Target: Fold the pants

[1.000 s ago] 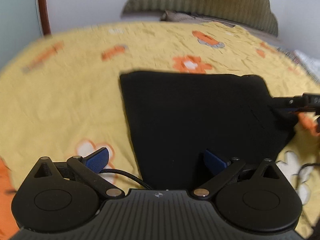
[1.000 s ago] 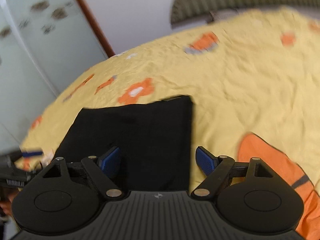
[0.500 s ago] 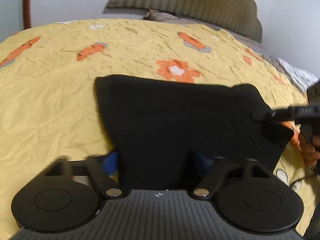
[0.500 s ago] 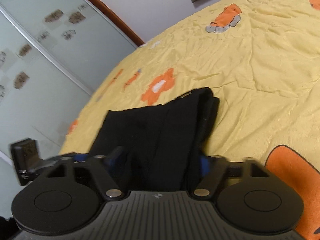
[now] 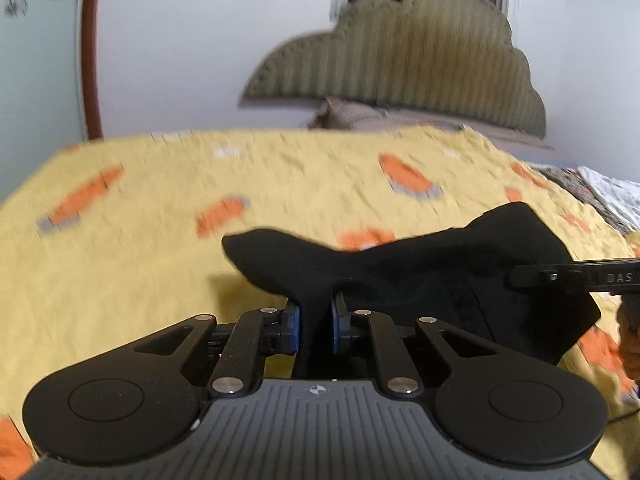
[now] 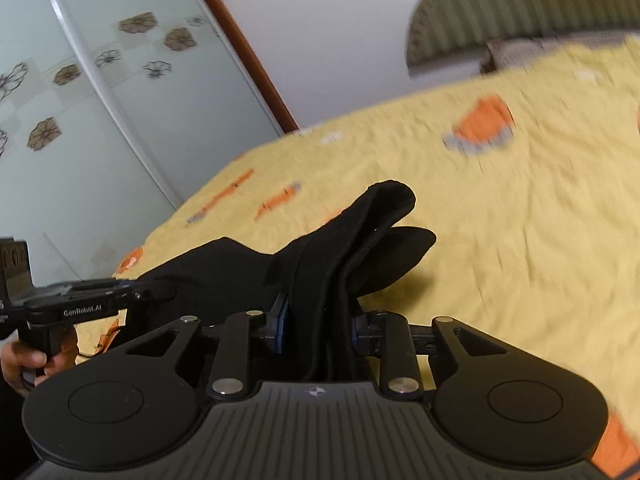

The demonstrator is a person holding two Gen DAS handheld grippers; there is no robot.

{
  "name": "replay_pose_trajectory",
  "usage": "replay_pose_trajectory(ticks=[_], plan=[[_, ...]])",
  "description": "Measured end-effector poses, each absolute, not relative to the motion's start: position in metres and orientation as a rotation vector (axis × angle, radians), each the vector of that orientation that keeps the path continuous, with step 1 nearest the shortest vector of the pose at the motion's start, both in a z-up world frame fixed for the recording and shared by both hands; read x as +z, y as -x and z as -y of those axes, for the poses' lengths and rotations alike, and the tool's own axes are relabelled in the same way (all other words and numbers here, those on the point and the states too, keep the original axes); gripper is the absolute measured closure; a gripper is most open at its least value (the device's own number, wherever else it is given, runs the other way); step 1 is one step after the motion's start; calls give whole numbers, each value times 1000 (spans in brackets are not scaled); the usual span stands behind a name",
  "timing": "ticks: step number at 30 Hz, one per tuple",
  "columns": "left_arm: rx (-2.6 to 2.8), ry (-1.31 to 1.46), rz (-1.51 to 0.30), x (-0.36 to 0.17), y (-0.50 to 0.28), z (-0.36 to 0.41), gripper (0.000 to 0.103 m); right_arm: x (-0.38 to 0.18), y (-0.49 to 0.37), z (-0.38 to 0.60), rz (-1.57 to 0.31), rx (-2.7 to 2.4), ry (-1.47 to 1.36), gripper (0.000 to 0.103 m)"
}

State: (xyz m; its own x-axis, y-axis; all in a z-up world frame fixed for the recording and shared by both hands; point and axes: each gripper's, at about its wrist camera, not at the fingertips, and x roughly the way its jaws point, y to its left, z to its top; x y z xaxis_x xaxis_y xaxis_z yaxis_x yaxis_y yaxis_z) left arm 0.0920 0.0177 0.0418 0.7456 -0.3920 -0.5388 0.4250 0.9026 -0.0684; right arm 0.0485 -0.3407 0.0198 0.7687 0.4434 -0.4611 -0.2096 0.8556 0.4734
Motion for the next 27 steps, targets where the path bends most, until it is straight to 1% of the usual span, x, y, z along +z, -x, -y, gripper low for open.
replay_pose_trajectory(ticks=[2, 5, 7, 9, 11, 12, 13, 15, 16, 17, 20, 22, 24, 27], plan=[[-427, -67, -563, 50, -99, -16, 87, 27, -58, 343, -571, 367, -415, 77], [-430, -39, -635, 49, -123, -16, 85, 29, -77, 347, -573, 343, -418, 77], [-417, -28, -722, 34, -145, -13, 85, 21, -95, 350, -615, 331, -430, 77], [-380, -75, -776, 13, -164, -4, 84, 5, -113, 350, -682, 304, -416, 74], [-336, -157, -779, -3, -170, 6, 79, -10, -128, 345, -760, 243, -351, 61], [-326, -183, -772, -5, -170, 11, 78, -16, -132, 343, -787, 236, -329, 57], [-316, -205, -755, -5, -167, 14, 75, -17, -132, 342, -791, 236, -322, 55], [-302, -228, -729, -2, -162, 16, 71, -9, -122, 343, -757, 215, -309, 55], [-297, -225, -726, -1, -160, 16, 62, -2, -115, 342, -729, 174, -285, 55], [-295, -220, -726, -1, -160, 16, 58, 6, -104, 340, -684, 115, -243, 55], [-278, -225, -713, -1, -159, 16, 55, 33, -79, 318, -570, 103, -125, 55], [-273, -228, -719, -1, -156, 17, 54, 37, -78, 295, -595, 211, -72, 54], [-270, -233, -707, -2, -154, 18, 51, 28, -84, 273, -647, 279, -11, 54], [-250, -253, -701, -4, -149, 17, 38, 0, -109, 262, -741, 242, 48, 55]])
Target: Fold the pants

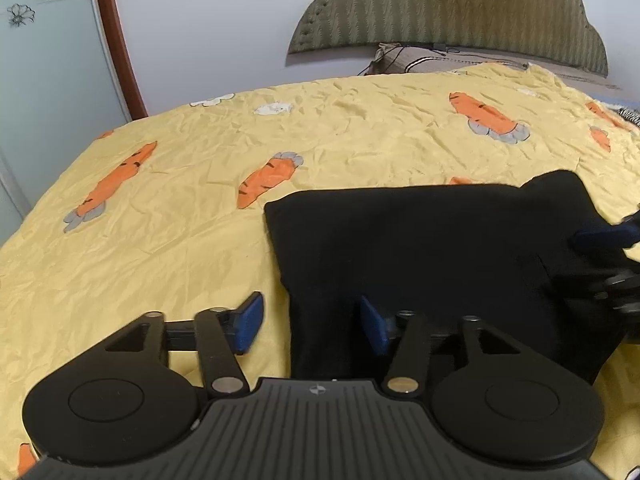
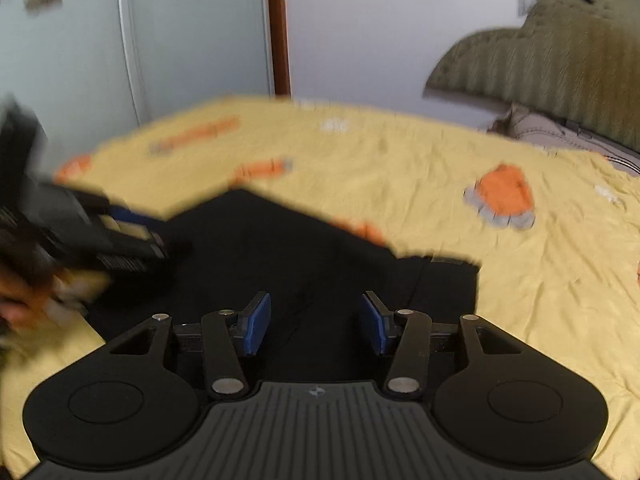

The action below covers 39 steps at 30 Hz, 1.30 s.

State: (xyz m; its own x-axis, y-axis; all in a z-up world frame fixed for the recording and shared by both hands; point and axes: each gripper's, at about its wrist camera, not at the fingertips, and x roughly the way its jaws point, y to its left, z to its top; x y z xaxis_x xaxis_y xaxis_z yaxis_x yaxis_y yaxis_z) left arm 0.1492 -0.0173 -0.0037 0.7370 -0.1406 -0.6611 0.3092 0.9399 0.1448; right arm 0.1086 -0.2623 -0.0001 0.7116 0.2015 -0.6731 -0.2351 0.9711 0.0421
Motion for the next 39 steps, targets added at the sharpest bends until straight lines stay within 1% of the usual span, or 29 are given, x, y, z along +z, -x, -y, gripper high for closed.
replay_pose_trajectory(ticks=[1, 2, 4, 7, 12, 15, 17, 20, 21, 22, 23, 25, 27, 31, 34, 36, 38, 39], plan=[[-242, -265, -695, -4, -147, 18, 32, -10, -113, 265, -758, 242, 41, 55], [-229, -283, -687, -4, -144, 18, 30, -13, -113, 269, -743, 250, 13, 55], [-214, -313, -668, -4, -138, 19, 29, -10, -109, 274, -745, 248, -23, 54], [-205, -329, -638, 2, -131, 21, 29, -6, -102, 267, -736, 226, 8, 54], [-227, -300, -599, 16, -121, 27, 26, 3, -83, 261, -702, 210, 8, 54], [-247, -278, -599, 21, -116, 34, 20, -1, -79, 257, -722, 191, 34, 53], [-263, -258, -626, 18, -116, 38, 13, -10, -79, 255, -734, 190, 55, 52], [-285, -263, -760, -2, -123, 44, 14, -11, -74, 254, -727, 193, 83, 51], [-287, -273, -784, -10, -122, 44, 13, -11, -73, 253, -731, 196, 98, 51], [-280, -280, -761, -15, -117, 42, 12, -11, -70, 252, -733, 197, 116, 50], [-267, -276, -736, -16, -111, 39, 12, -11, -68, 252, -735, 191, 126, 46], [-262, -239, -731, -10, -102, 33, 15, -8, -63, 254, -723, 153, 109, 44], [-262, -196, -708, -4, -90, 26, 13, -7, -54, 254, -700, 133, 90, 42], [-247, -211, -737, -17, -80, 26, 11, -19, -43, 240, -698, 119, 191, 32], [-235, -124, -738, -8, -68, 15, 12, -9, -37, 237, -706, 55, 152, 29], [-237, -68, -742, -1, -57, 5, 12, 2, -23, 232, -673, 7, 109, 20], [-222, -35, -745, 5, -45, -1, 12, 13, -4, 227, -627, -9, 39, 3], [-220, -25, -747, 7, -41, -3, 12, 18, 8, 224, -600, 1, -1, 0]])
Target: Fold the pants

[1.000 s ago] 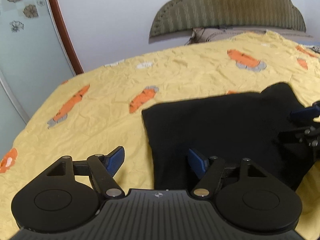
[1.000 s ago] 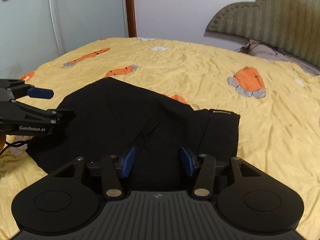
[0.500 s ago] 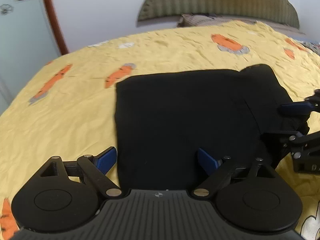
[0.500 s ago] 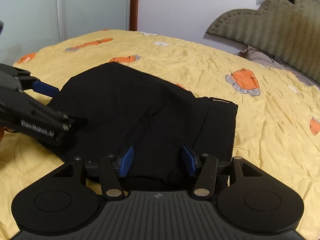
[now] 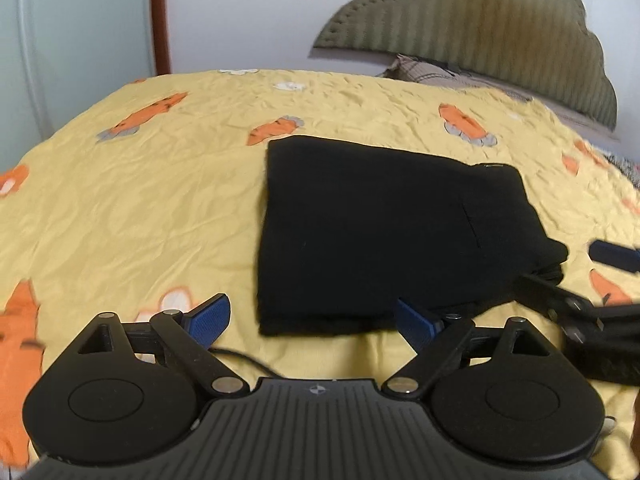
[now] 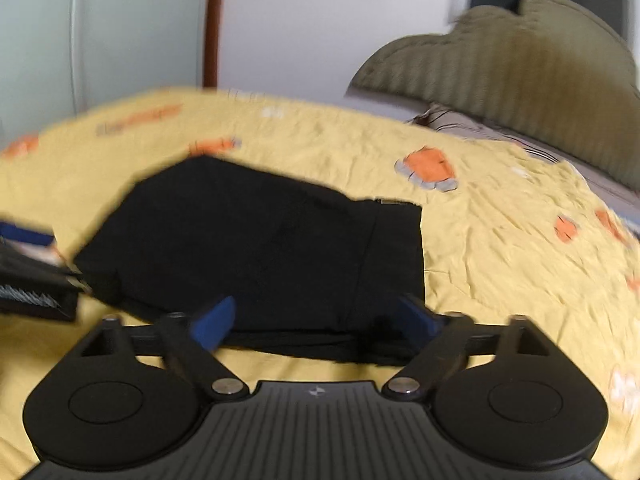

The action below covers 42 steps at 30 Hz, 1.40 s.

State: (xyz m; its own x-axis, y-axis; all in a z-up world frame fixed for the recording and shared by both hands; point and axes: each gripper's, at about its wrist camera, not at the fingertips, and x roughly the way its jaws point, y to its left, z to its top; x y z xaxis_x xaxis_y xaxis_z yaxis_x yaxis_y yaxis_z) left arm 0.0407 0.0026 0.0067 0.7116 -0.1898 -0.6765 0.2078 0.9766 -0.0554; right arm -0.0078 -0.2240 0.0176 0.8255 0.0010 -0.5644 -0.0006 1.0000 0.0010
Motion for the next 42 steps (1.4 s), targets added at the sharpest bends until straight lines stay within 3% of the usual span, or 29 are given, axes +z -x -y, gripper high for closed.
replay_pose_trajectory(ticks=[10, 42], plan=[[-214, -39, -755, 13, -5, -1, 12, 38, 60, 208, -614, -13, -156, 0], [-158, -67, -799, -5, 1, -6, 11, 17, 64, 197, -658, -26, -73, 0]])
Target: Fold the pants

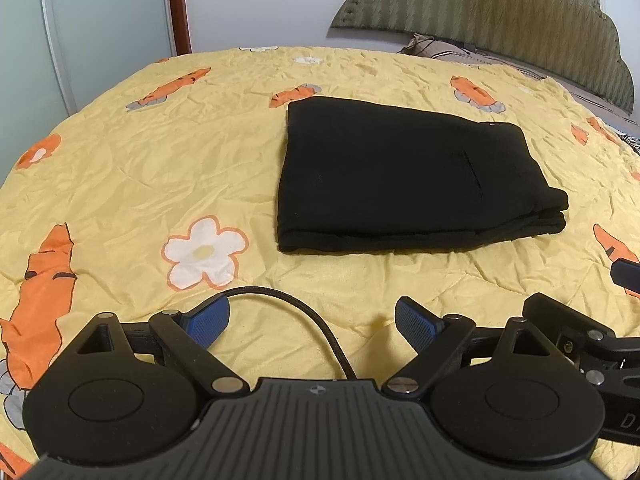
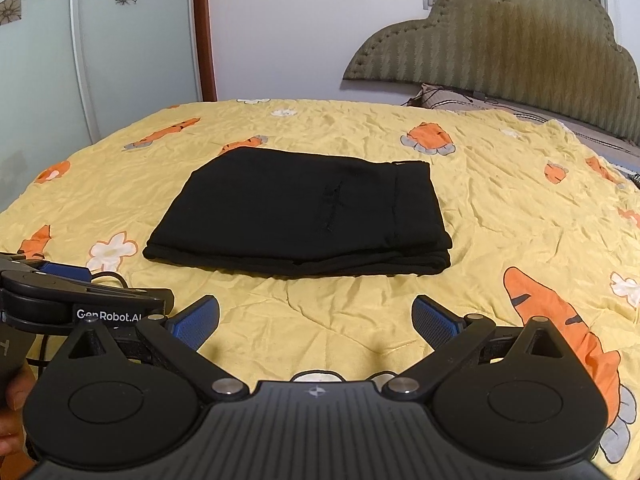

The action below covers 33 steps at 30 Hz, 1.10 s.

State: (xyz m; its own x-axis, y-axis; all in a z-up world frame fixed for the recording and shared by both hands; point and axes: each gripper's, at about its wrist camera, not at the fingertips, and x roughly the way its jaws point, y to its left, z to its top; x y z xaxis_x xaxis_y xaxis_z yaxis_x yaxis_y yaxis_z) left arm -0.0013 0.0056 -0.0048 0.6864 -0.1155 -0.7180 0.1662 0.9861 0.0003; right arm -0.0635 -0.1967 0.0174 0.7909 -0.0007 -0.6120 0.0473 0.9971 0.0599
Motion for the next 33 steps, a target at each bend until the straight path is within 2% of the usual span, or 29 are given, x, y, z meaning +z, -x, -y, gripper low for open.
replay_pose_trajectory(ticks=[18, 27, 33], plan=[[-149, -74, -809, -16, -3, -4, 11, 3, 56, 203, -658, -23, -101, 0], [-131, -86, -804, -28, -6, -3, 6, -28, 47, 213, -695, -53, -135, 0], [-129, -84, -802, -30, -7, -2, 4, -28, 49, 210, -694, -48, -122, 0]])
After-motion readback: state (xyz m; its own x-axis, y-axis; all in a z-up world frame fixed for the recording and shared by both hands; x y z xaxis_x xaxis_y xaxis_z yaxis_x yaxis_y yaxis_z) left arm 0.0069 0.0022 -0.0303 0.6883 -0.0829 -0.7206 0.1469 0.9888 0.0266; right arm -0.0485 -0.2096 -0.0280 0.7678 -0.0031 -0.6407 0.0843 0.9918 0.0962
